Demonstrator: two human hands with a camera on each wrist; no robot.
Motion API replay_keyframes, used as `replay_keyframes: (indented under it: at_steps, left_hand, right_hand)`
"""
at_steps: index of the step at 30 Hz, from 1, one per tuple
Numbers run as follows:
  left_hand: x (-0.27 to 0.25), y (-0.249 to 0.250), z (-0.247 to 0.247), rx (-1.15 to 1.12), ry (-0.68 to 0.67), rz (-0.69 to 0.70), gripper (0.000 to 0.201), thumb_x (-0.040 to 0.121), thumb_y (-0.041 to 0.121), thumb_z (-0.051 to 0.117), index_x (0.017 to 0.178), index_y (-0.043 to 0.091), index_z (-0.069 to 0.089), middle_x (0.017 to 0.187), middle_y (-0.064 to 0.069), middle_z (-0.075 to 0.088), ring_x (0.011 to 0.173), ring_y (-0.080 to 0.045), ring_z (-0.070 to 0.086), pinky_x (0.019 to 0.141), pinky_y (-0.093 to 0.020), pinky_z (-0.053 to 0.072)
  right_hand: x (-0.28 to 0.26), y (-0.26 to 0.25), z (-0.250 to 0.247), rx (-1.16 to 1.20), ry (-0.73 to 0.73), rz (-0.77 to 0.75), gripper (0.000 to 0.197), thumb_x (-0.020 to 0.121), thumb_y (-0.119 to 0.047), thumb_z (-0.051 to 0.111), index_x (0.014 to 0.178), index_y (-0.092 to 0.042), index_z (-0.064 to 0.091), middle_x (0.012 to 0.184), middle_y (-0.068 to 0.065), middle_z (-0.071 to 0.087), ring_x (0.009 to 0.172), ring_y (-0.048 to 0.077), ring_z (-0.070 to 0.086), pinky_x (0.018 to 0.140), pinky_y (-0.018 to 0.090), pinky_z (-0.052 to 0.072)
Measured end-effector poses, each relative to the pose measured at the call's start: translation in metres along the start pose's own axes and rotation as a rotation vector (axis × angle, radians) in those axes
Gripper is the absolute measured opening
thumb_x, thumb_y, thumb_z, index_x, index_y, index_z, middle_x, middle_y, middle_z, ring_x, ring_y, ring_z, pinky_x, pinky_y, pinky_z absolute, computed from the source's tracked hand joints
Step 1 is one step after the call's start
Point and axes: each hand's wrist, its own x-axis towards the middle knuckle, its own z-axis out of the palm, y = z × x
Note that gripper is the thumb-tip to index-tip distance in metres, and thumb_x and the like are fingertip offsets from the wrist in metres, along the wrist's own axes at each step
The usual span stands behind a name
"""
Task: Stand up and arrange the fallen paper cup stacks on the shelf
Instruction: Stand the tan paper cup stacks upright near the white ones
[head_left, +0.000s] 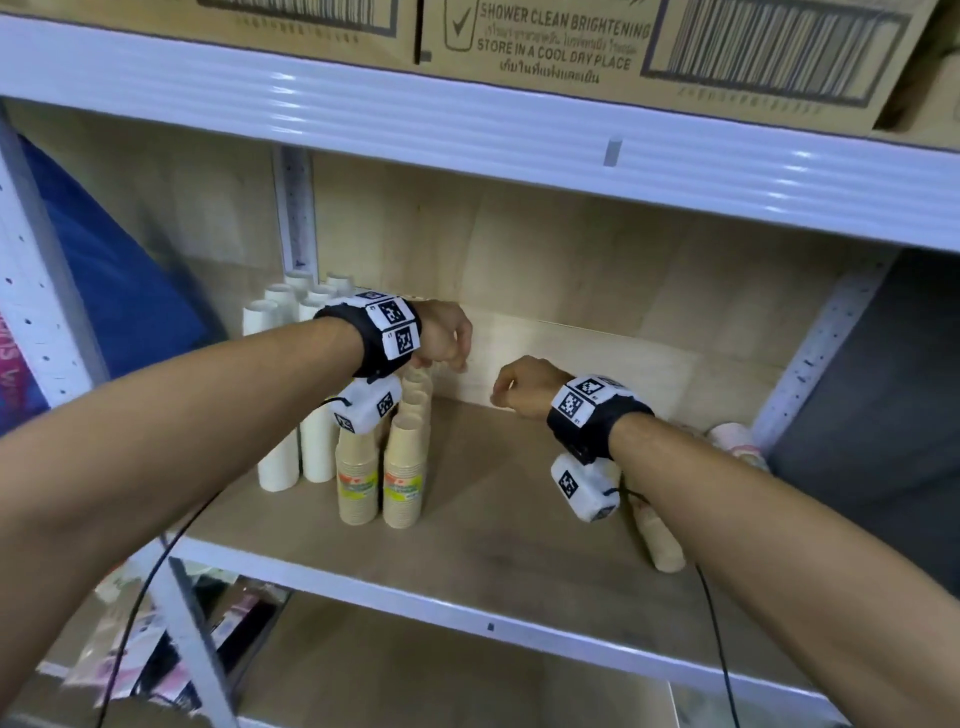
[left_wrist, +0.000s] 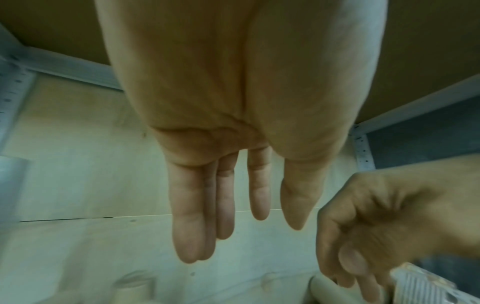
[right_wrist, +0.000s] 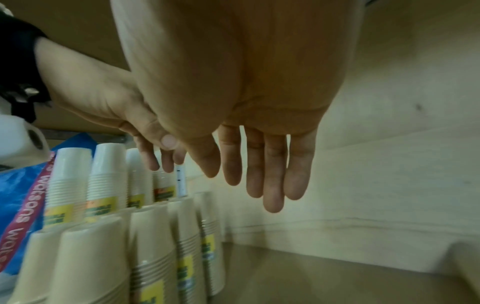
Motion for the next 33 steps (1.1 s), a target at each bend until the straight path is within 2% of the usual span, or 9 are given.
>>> replay_keyframes:
  at_steps: [5, 7, 11, 17, 19, 22, 24, 27, 33]
  left_hand:
    - [0.022, 0.043, 0.017, 0.067, -0.037, 0.118, 0.024, 0.083, 0.024, 0.075, 0.105, 0.019, 0.066, 0.088, -0.001, 0.06, 0.07, -0.018, 0.058, 0.056, -0.022, 0.047]
    - [0.032, 0.06, 0.026, 0.083, -0.048, 0.171, 0.029, 0.082, 0.02, 0.077, 0.109, 0.018, 0.066, 0.095, 0.001, 0.056, 0.072, -0.016, 0.057, 0.063, -0.026, 0.05]
    - [0.051, 0.089, 0.049, 0.115, -0.037, 0.289, 0.04, 0.083, 0.018, 0.077, 0.12, 0.018, 0.061, 0.113, 0.002, 0.05, 0.101, -0.019, 0.053, 0.083, -0.027, 0.044]
    - [0.085, 0.12, 0.106, 0.195, -0.123, 0.41, 0.07, 0.077, 0.022, 0.082, 0.138, 0.022, 0.047, 0.137, -0.005, 0.049, 0.122, -0.023, 0.048, 0.089, -0.029, 0.041]
    - [0.094, 0.127, 0.125, 0.208, -0.147, 0.424, 0.078, 0.076, 0.021, 0.082, 0.143, 0.022, 0.042, 0.14, -0.007, 0.045, 0.124, -0.026, 0.049, 0.093, -0.03, 0.044]
    - [0.106, 0.134, 0.148, 0.212, -0.187, 0.452, 0.084, 0.078, 0.019, 0.08, 0.149, 0.02, 0.034, 0.141, -0.012, 0.041, 0.127, -0.03, 0.046, 0.1, -0.035, 0.043]
    - [0.114, 0.136, 0.159, 0.231, -0.196, 0.459, 0.087, 0.078, 0.022, 0.08, 0.15, 0.023, 0.032, 0.14, -0.011, 0.04, 0.127, -0.031, 0.044, 0.101, -0.034, 0.041]
    - [0.129, 0.138, 0.17, 0.225, -0.211, 0.468, 0.092, 0.075, 0.023, 0.082, 0.151, 0.027, 0.03, 0.144, -0.01, 0.037, 0.13, -0.031, 0.04, 0.104, -0.036, 0.038]
    - [0.152, 0.14, 0.186, 0.251, -0.202, 0.526, 0.087, 0.077, 0.016, 0.077, 0.15, 0.029, 0.032, 0.149, -0.008, 0.032, 0.134, -0.033, 0.036, 0.108, -0.04, 0.036]
  right_hand:
    - [-0.019, 0.058, -0.012, -0.011, 0.016, 0.141, 0.027, 0.095, -0.018, 0.052, 0.114, -0.012, 0.069, 0.121, 0.006, 0.065, 0.103, 0.023, 0.062, 0.083, 0.027, 0.047]
    - [-0.029, 0.084, -0.013, -0.03, 0.035, 0.212, 0.026, 0.094, -0.017, 0.052, 0.112, -0.013, 0.07, 0.118, 0.005, 0.065, 0.102, 0.023, 0.063, 0.075, 0.024, 0.047]
    - [-0.049, 0.128, -0.011, -0.039, 0.03, 0.314, 0.016, 0.091, -0.021, 0.058, 0.102, -0.016, 0.069, 0.107, -0.003, 0.062, 0.09, 0.016, 0.058, 0.058, 0.019, 0.04]
    - [-0.076, 0.172, 0.007, -0.097, 0.04, 0.441, 0.028, 0.079, -0.042, 0.068, 0.1, -0.024, 0.069, 0.114, -0.001, 0.059, 0.109, 0.021, 0.056, 0.091, 0.034, 0.046]
    - [-0.083, 0.185, 0.017, -0.046, 0.077, 0.487, 0.021, 0.07, -0.044, 0.07, 0.085, -0.029, 0.065, 0.1, -0.007, 0.06, 0.098, 0.018, 0.058, 0.076, 0.03, 0.046]
    - [-0.089, 0.201, 0.038, -0.005, 0.049, 0.501, 0.021, 0.076, -0.044, 0.07, 0.071, -0.029, 0.056, 0.077, -0.013, 0.052, 0.082, 0.015, 0.054, 0.056, 0.021, 0.031]
    - [-0.093, 0.207, 0.049, 0.036, 0.052, 0.519, 0.021, 0.075, -0.048, 0.068, 0.079, -0.03, 0.059, 0.079, -0.012, 0.055, 0.083, 0.015, 0.055, 0.058, 0.021, 0.034]
    - [-0.097, 0.218, 0.067, 0.039, 0.081, 0.55, 0.05, 0.065, -0.054, 0.066, 0.109, -0.032, 0.059, 0.099, -0.006, 0.061, 0.095, 0.02, 0.06, 0.079, 0.033, 0.05]
    - [-0.102, 0.223, 0.086, 0.087, 0.154, 0.608, 0.076, 0.068, -0.043, 0.077, 0.135, -0.024, 0.047, 0.128, 0.003, 0.055, 0.12, 0.025, 0.051, 0.097, 0.035, 0.044]
